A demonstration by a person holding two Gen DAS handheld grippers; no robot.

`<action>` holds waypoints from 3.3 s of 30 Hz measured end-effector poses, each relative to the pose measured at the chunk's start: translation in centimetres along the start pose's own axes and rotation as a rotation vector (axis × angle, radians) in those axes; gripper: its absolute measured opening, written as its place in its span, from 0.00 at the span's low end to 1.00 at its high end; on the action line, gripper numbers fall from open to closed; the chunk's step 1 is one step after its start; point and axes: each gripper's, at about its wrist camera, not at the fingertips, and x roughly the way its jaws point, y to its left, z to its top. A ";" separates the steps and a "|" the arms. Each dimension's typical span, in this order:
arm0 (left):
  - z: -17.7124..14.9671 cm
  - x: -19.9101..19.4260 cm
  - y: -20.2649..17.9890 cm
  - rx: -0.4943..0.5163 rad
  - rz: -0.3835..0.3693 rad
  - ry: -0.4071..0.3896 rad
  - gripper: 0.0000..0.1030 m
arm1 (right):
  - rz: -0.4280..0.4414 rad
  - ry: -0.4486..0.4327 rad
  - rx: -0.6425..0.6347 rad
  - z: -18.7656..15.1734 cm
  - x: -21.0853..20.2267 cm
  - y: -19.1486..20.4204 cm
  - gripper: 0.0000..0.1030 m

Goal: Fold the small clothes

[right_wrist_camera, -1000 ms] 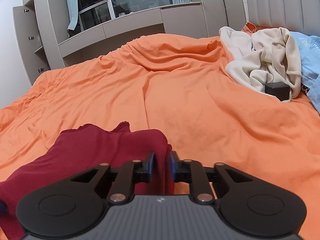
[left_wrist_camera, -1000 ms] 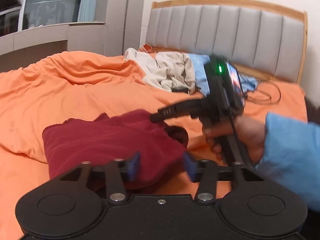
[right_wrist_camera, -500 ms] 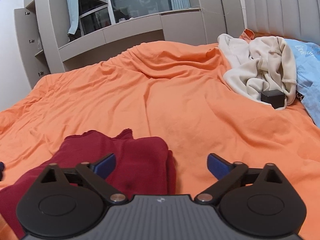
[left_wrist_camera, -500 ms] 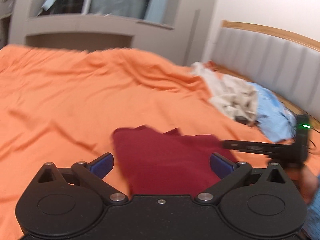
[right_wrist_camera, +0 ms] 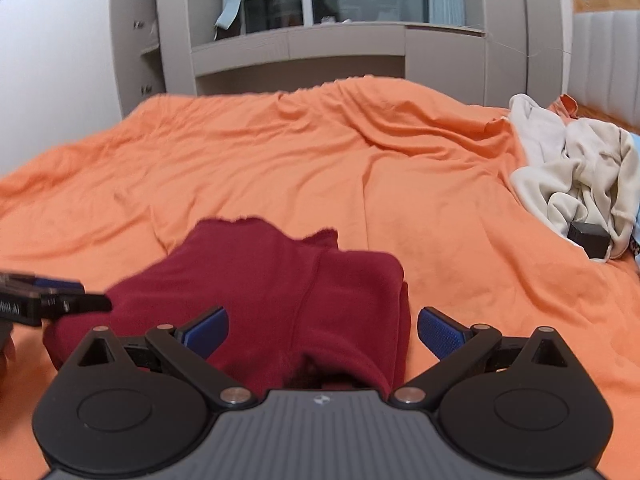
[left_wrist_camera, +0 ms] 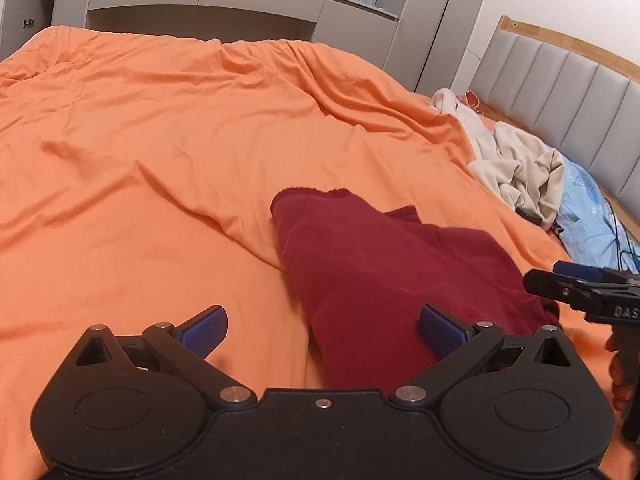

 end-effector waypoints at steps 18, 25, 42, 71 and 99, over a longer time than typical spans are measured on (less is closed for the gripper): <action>-1.3 1.2 0.6 -0.028 0.003 0.002 1.00 | 0.016 0.105 -0.049 -1.6 1.0 0.2 1.00; -0.6 -1.0 0.4 -0.020 -0.024 -0.019 0.99 | 0.164 0.030 -0.082 -1.2 -1.4 0.5 1.00; -3.5 -2.3 -0.7 0.129 -0.004 -0.024 1.00 | 0.197 0.107 -0.259 -2.7 -0.8 3.6 1.00; 1.6 0.5 1.8 0.051 -0.144 0.083 0.99 | 0.056 0.066 0.362 -2.1 4.8 -6.4 1.00; -0.9 4.2 4.5 -0.133 -0.220 0.119 1.00 | 0.061 0.073 0.384 -2.9 5.6 -5.4 0.82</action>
